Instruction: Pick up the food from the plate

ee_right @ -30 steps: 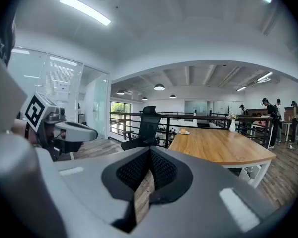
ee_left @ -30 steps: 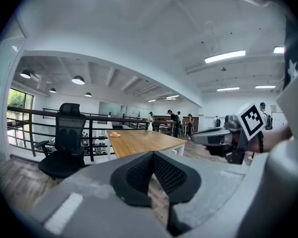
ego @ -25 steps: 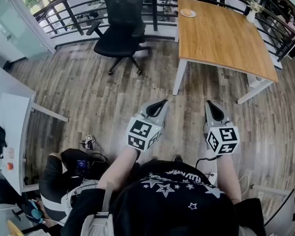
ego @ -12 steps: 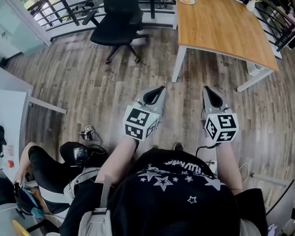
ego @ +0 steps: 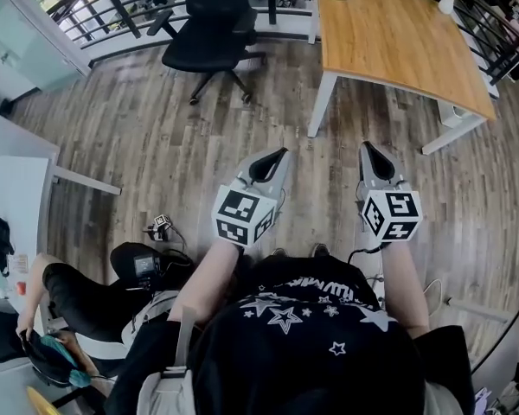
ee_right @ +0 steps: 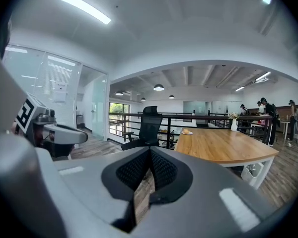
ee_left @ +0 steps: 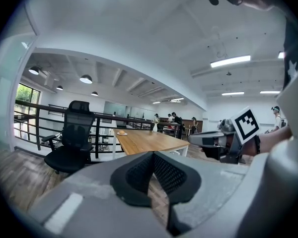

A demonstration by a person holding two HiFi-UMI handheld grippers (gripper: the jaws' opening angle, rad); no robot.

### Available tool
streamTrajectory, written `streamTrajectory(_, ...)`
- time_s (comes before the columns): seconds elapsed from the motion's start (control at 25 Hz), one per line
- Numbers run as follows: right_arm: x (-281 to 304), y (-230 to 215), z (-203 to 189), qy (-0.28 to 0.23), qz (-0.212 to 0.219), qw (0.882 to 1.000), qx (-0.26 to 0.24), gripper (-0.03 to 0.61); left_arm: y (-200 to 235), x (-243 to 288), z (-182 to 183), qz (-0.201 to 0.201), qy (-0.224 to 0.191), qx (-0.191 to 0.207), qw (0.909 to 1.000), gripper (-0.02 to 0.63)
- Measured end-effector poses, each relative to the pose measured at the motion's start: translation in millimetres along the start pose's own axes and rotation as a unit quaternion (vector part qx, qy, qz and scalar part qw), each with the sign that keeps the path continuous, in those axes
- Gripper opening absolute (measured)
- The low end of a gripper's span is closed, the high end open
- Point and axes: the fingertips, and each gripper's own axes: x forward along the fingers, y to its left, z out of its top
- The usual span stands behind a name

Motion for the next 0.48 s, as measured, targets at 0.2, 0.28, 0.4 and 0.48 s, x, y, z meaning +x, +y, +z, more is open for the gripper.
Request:
streamTrajectory(0.2,9.4,17.9,-14.4,0.018,-0.010,1.000,-0.012,0.002,20.4,-11.1,-18.5,0.001,0.012,-0.012,0.9999,0.000)
streamTrajectory(0.28,12.5,18.4,-15.6,0.019,-0.011,1.000,-0.008,0.002,24.4,-10.6,-24.7,-0.002,0.017,-0.021,0.9996,0.000)
streamTrajectory(0.4,21.2,1.0,-13.5,0.010,-0.022,1.000,0.008,0.002,24.8,-1.4,-29.1,-0.006,0.019,-0.022,0.9996,0.000)
streamTrajectory(0.48,34.9,-9.9,-16.6,0.011,-0.023,0.999,0.020,0.002,29.4,7.5,-35.1,-0.002,0.025,-0.022,0.9994,0.000)
